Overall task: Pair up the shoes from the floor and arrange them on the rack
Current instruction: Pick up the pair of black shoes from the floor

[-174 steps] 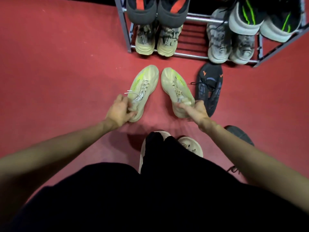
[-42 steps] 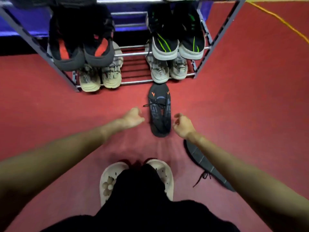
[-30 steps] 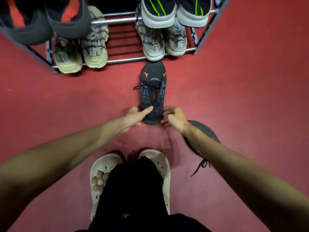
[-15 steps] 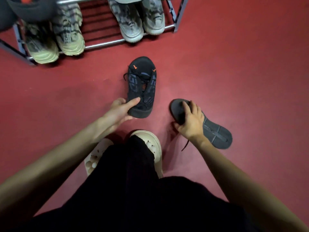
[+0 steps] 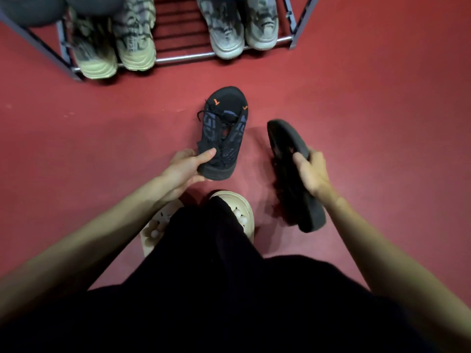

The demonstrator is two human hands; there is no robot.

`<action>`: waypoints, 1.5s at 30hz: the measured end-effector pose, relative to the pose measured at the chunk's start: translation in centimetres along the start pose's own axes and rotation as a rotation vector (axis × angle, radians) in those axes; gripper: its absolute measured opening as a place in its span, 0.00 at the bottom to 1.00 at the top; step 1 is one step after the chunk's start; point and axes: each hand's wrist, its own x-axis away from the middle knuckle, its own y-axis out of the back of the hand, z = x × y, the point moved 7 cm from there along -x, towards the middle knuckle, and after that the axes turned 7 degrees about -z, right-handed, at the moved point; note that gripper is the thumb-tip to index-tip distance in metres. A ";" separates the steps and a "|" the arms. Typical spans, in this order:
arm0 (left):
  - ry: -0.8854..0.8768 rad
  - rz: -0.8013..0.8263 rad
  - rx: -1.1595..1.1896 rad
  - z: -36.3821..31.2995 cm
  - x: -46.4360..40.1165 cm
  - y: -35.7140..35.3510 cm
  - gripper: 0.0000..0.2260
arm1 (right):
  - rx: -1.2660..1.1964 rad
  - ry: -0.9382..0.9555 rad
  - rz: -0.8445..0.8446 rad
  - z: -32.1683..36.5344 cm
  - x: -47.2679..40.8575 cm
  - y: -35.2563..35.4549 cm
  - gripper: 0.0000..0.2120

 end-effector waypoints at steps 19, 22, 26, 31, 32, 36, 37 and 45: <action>0.048 -0.116 0.020 1.0 1.3 3.2 0.14 | 0.201 -0.104 0.017 -1.2 0.1 -4.3 0.41; 0.061 -0.075 -0.012 1.0 1.3 3.2 0.18 | 0.390 -0.075 0.034 -1.2 3.3 -4.9 0.54; 0.060 -0.055 0.008 0.5 1.7 3.2 0.19 | 0.556 -0.103 0.052 -1.7 3.9 -6.4 0.62; 0.020 -0.030 -0.008 -1.5 2.8 3.2 0.19 | 0.370 -0.238 0.054 -0.7 3.6 -6.2 0.46; 0.007 -0.040 -0.012 -2.2 3.1 3.3 0.20 | 0.332 -0.232 0.035 -0.1 3.7 -5.9 0.44; -0.036 -0.055 0.049 -5.4 5.6 4.2 0.30 | 0.158 -0.198 -0.134 3.3 3.9 -3.3 0.38; -0.058 -0.055 0.044 -6.2 6.4 4.4 0.29 | 0.123 -0.190 -0.162 4.3 3.9 -2.5 0.37; -0.330 -0.035 -0.035 -14.2 18.0 5.7 0.13 | -0.014 0.034 -0.239 14.4 8.5 5.6 0.40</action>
